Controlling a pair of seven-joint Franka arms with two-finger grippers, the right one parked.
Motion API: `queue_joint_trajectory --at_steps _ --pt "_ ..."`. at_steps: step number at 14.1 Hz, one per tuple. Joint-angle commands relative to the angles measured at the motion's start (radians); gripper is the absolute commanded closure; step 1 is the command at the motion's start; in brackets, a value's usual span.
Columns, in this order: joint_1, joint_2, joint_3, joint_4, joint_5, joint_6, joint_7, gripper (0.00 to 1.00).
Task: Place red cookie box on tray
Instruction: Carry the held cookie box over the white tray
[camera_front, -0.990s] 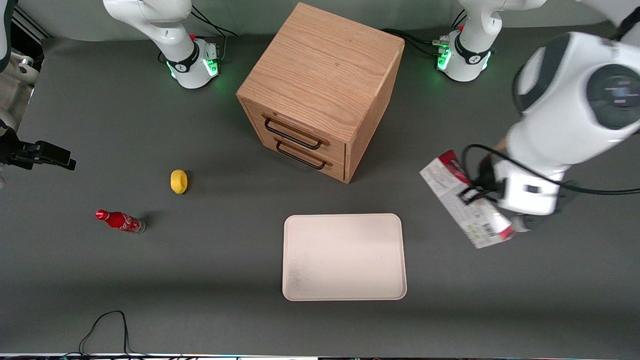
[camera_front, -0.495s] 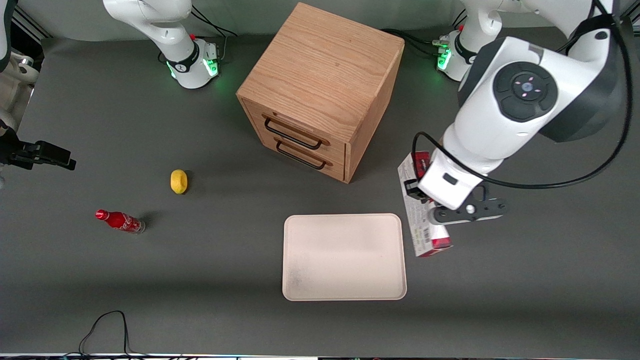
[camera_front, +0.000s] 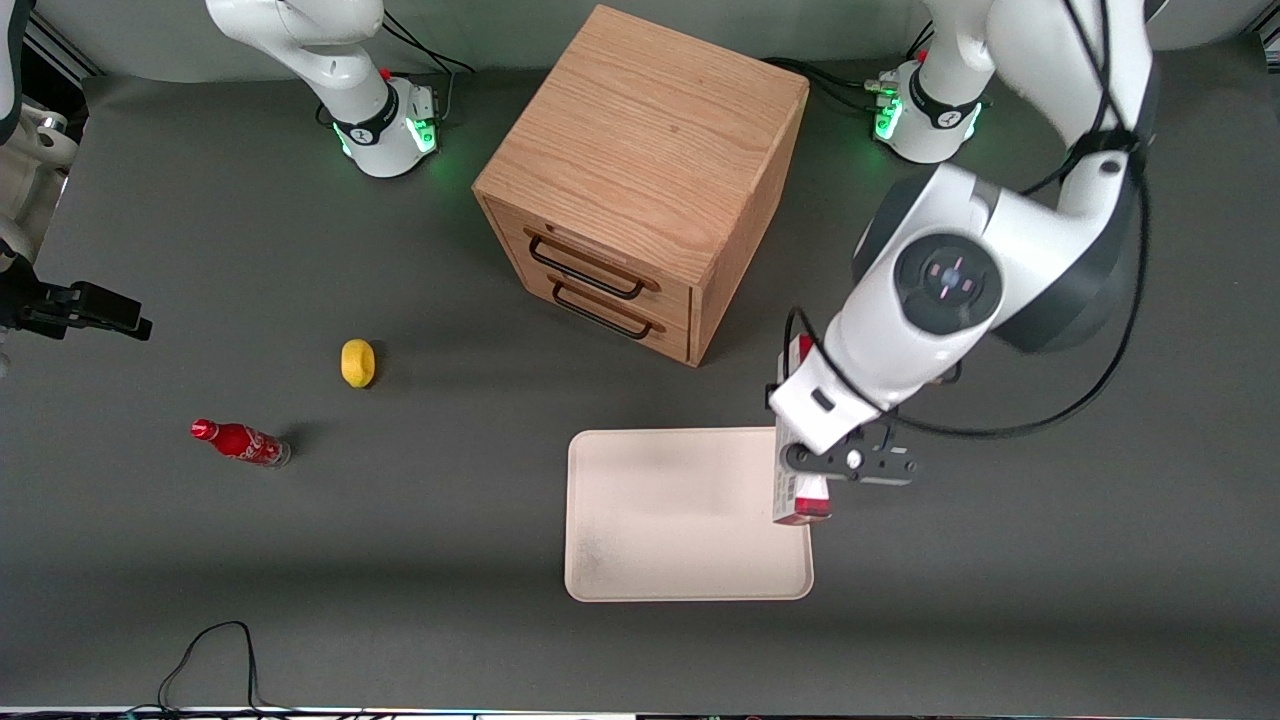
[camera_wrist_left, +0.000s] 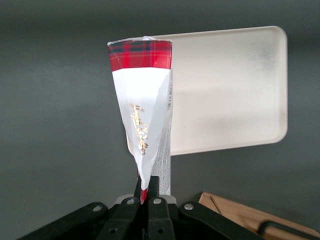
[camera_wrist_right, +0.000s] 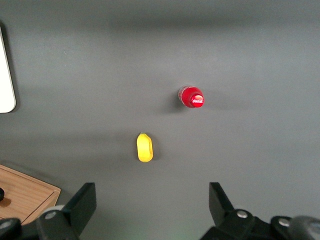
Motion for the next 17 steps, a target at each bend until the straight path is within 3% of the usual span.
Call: queue_joint_trajectory --at_steps 1,4,10,17 --pt "-0.015 0.091 0.014 0.035 0.015 0.068 -0.012 1.00" --pt "-0.017 0.164 0.042 0.033 0.034 0.144 -0.026 1.00" --pt "-0.019 0.253 0.053 0.029 0.146 0.270 -0.084 1.00" --pt "-0.032 0.276 0.054 -0.005 0.166 0.333 -0.165 1.00"
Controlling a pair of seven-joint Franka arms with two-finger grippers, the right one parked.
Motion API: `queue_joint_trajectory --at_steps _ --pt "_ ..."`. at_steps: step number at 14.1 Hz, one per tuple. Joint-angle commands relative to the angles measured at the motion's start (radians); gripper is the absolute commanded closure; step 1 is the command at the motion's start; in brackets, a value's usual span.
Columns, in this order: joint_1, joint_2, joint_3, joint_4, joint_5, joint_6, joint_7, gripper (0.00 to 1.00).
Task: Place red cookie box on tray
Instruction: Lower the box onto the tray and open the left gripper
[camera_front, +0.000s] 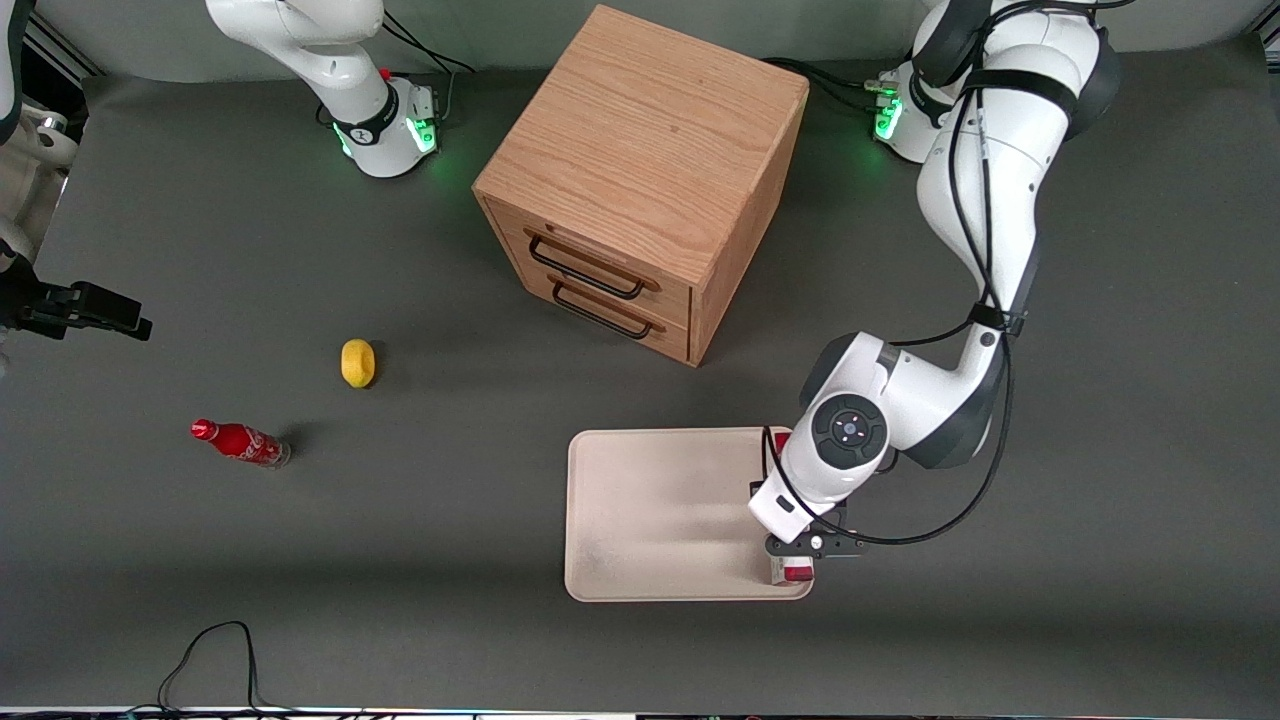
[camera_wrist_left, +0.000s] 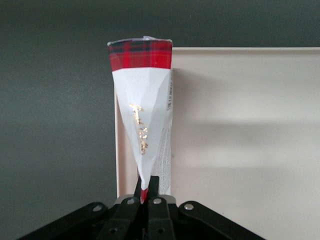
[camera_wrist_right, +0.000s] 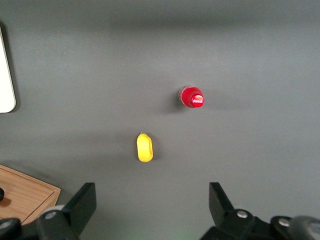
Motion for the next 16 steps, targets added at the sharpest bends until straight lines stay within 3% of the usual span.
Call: queue_joint_trajectory --at_steps 1,2,3,4,10,16 --pt "-0.014 -0.007 0.014 -0.007 0.021 0.013 -0.042 1.00" --pt "-0.014 -0.004 0.014 -0.009 0.021 0.015 -0.059 1.00" --pt "-0.014 -0.003 0.014 -0.009 0.023 0.015 -0.067 0.31" --pt "-0.012 -0.006 0.014 -0.009 0.026 0.015 -0.070 0.00" --pt "-0.011 -0.073 0.012 0.000 0.032 -0.056 -0.079 0.00" --pt "-0.014 -0.325 -0.008 0.015 0.014 -0.339 -0.068 0.00"
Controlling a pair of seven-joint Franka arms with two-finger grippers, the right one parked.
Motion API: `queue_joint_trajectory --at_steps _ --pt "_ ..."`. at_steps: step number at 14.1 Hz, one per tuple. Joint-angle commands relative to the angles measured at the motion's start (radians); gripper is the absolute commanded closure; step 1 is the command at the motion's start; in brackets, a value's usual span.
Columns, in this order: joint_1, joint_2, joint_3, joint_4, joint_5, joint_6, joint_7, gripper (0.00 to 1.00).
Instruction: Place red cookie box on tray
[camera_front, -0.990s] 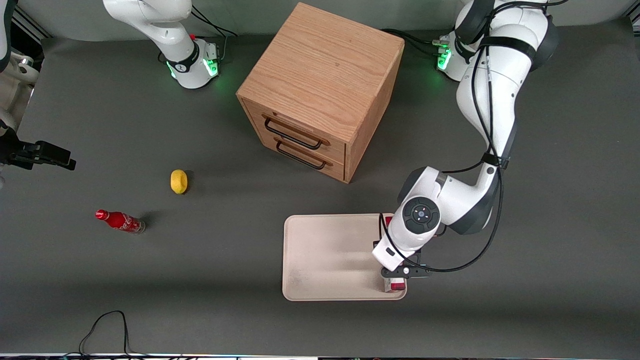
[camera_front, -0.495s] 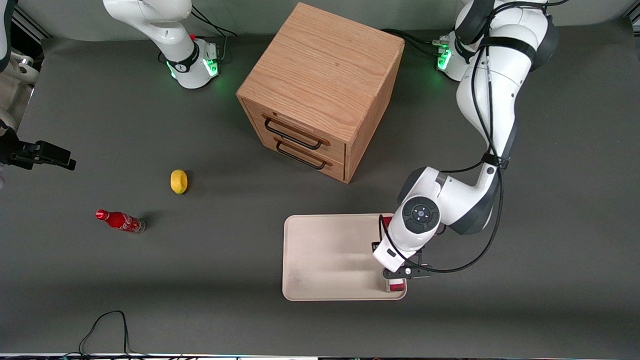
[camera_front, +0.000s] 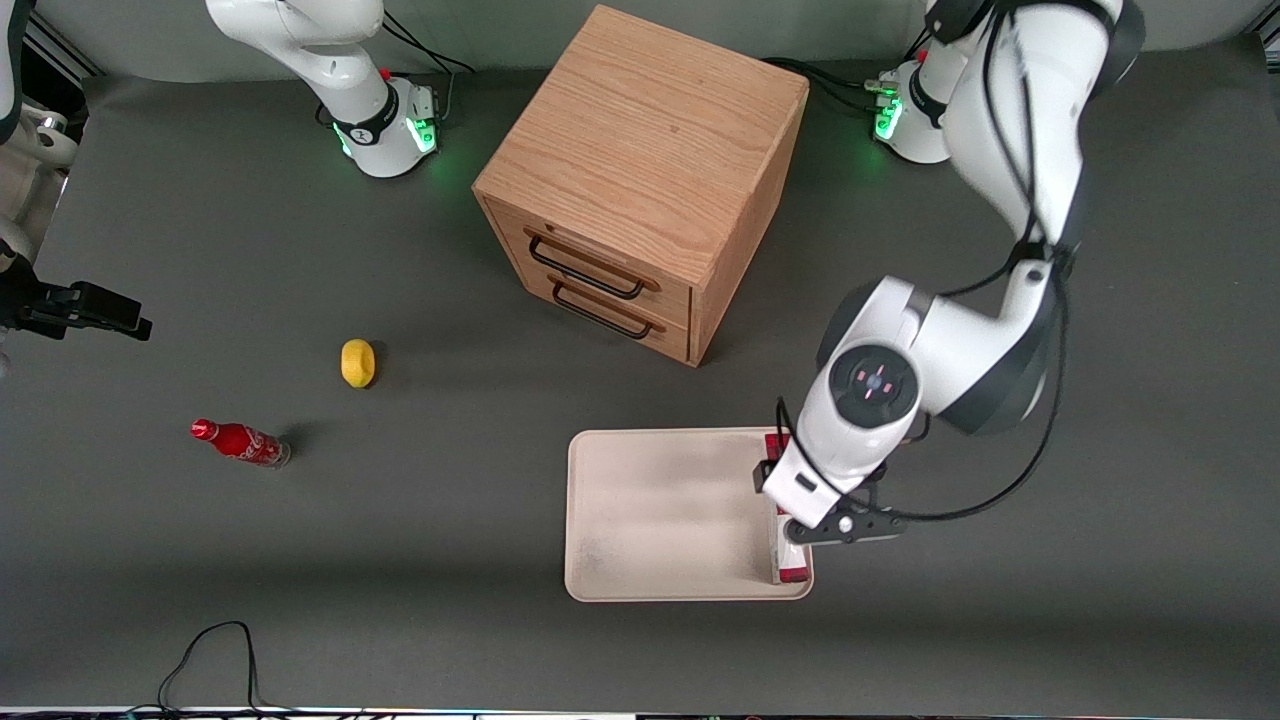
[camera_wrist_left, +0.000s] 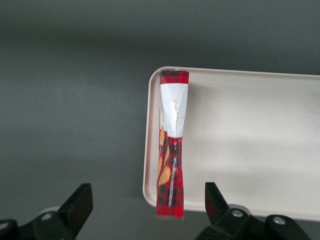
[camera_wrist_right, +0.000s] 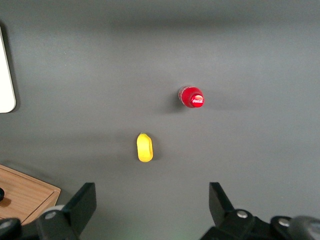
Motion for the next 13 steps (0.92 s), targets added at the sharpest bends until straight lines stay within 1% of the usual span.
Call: queue_joint_trajectory --at_steps 1,2,4,6,8,9,13 --pt "-0.007 -0.134 -0.019 -0.026 -0.003 -0.124 -0.013 0.00" --pt "0.002 -0.160 -0.034 -0.026 -0.010 -0.152 -0.011 0.00" --pt "0.006 -0.206 -0.030 -0.024 -0.061 -0.199 -0.014 0.00" --pt "0.018 -0.234 -0.027 -0.013 -0.070 -0.233 -0.029 0.00" --pt "0.067 -0.295 -0.021 -0.032 -0.101 -0.285 -0.068 0.00" --pt "0.090 -0.324 -0.022 -0.064 -0.102 -0.316 -0.047 0.00" --pt "0.211 -0.435 -0.022 -0.195 -0.115 -0.324 0.148 0.00"
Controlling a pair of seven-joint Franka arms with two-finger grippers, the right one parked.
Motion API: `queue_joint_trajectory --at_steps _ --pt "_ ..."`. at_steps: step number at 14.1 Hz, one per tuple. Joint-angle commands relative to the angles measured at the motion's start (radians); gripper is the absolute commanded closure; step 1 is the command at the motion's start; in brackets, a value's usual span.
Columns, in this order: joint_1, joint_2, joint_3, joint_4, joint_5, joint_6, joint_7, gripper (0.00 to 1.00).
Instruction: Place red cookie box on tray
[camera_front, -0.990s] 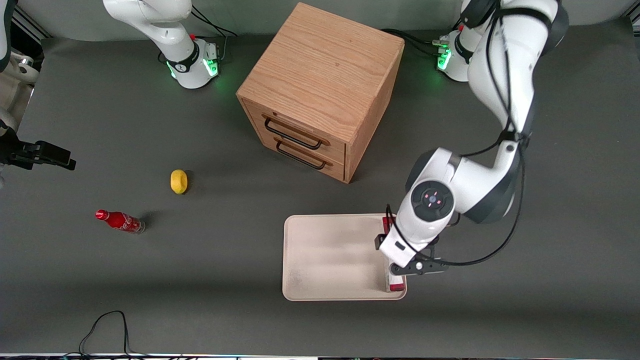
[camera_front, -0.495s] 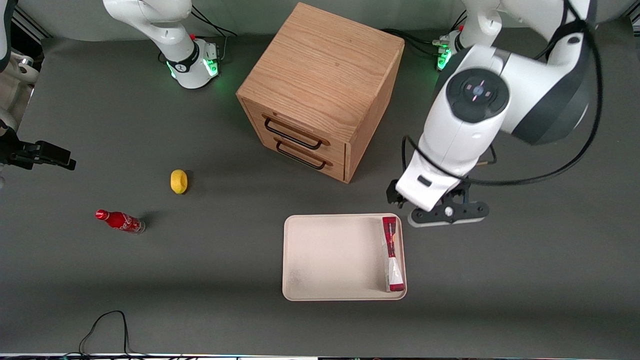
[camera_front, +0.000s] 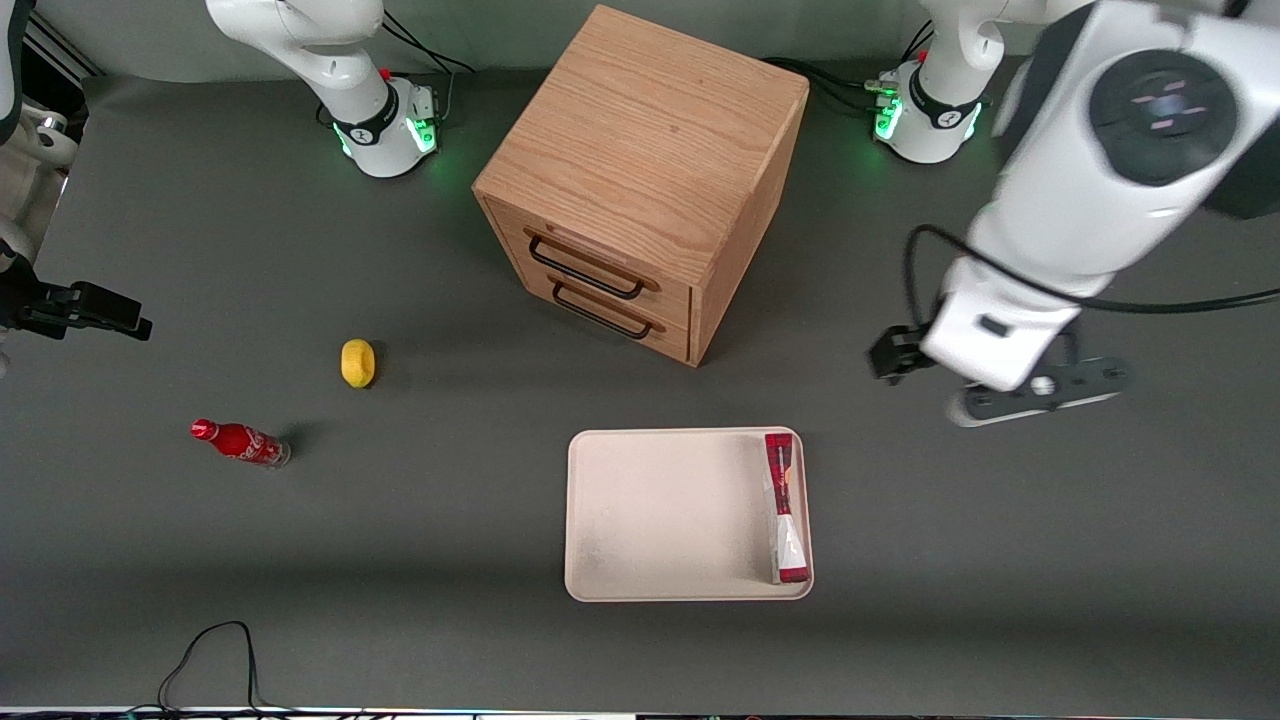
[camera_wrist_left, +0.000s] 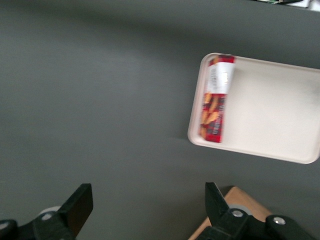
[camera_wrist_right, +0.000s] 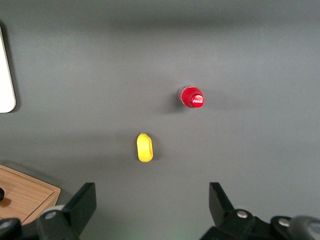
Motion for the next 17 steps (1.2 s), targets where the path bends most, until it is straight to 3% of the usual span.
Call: queue_joint_trajectory --at_steps 1,6,11,14,17 --pt "0.087 -0.107 0.002 -0.155 -0.024 0.013 0.125 0.00" --pt "0.263 -0.218 0.002 -0.291 -0.090 0.043 0.372 0.00" --pt "0.337 -0.304 0.020 -0.454 -0.104 0.158 0.471 0.00" --pt "0.198 -0.325 0.206 -0.488 -0.139 0.194 0.499 0.00" --pt "0.138 -0.325 0.264 -0.479 -0.143 0.195 0.499 0.00"
